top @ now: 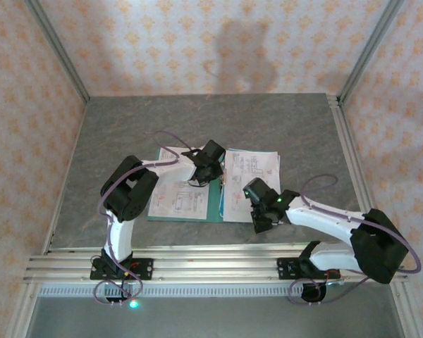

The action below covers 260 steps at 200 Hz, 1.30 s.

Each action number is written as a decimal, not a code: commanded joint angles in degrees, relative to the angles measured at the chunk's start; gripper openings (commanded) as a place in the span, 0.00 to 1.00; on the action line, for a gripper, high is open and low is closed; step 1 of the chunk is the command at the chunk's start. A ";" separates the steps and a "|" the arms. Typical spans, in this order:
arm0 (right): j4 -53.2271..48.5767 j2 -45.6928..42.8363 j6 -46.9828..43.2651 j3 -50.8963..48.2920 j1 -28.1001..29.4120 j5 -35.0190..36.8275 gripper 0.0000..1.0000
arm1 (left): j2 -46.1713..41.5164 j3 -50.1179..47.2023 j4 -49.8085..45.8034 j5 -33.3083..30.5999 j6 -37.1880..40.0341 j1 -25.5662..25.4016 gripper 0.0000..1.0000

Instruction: Put the files into the folder

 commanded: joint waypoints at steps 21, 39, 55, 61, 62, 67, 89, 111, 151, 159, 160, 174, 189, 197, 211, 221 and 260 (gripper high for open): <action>-8.66 -4.34 -5.70 3.75 -0.22 0.25 0.96 | 1.16 -0.77 -7.08 -1.52 1.67 -0.55 0.00; -11.45 -6.27 -7.90 4.78 -0.24 0.62 0.96 | 1.35 -0.60 -7.10 -1.57 1.67 -0.50 0.00; -14.02 -7.24 -10.56 6.76 -0.30 3.28 0.94 | 1.34 -0.42 -7.23 -1.57 1.71 -0.51 0.00; -13.80 -7.26 -11.93 7.08 -0.71 4.35 0.91 | 1.34 -0.42 -7.24 -1.56 1.75 -0.49 0.00; -13.52 -7.22 -12.39 7.11 -1.01 4.49 0.89 | 1.34 -0.42 -7.26 -1.56 1.78 -0.48 0.00; -12.70 -6.99 -13.56 7.11 -1.82 4.46 0.86 | 1.38 -0.42 -7.35 -1.65 1.80 -0.49 0.00; -6.84 -3.17 -21.01 8.60 -9.15 1.24 0.53 | 1.34 -0.33 -7.63 -1.74 1.88 -0.47 0.00; -1.43 5.97 -29.82 13.65 -16.26 -3.80 0.39 | 1.32 -0.27 -7.89 -1.80 1.97 -0.47 0.00; -4.54 20.46 -38.01 23.54 -20.22 -2.63 0.27 | 1.51 0.37 -8.41 -1.72 2.19 -0.30 0.00; -3.27 22.32 -38.33 23.76 -20.62 -3.33 0.27 | 1.51 0.53 -8.51 -1.75 2.22 -0.30 0.00; -3.14 22.56 -38.40 23.83 -20.71 -3.37 0.27 | 1.51 0.54 -8.51 -1.74 2.23 -0.25 0.00; -2.08 26.58 -39.64 25.46 -21.15 -3.86 0.26 | 1.64 0.75 -8.79 -1.82 2.40 -0.20 0.00; -2.41 31.21 -41.63 28.85 -21.12 -5.22 0.24 | 1.60 0.81 -8.92 -1.83 2.50 -0.21 0.00; -2.13 33.23 -42.15 30.11 -21.08 -6.22 0.22 | 1.67 0.81 -8.98 -1.83 2.57 -0.16 0.00; -1.47 35.37 -42.21 31.32 -20.90 -7.26 0.21 | 1.65 0.81 -9.03 -1.82 2.67 -0.12 0.00; -1.41 36.08 -42.00 31.87 -20.68 -7.37 0.21 | 1.61 0.81 -8.98 -1.78 2.69 -0.12 0.00; -0.89 35.55 -38.20 31.27 -19.27 -7.37 0.21 | 2.00 0.55 -8.69 -1.83 2.49 -0.12 0.00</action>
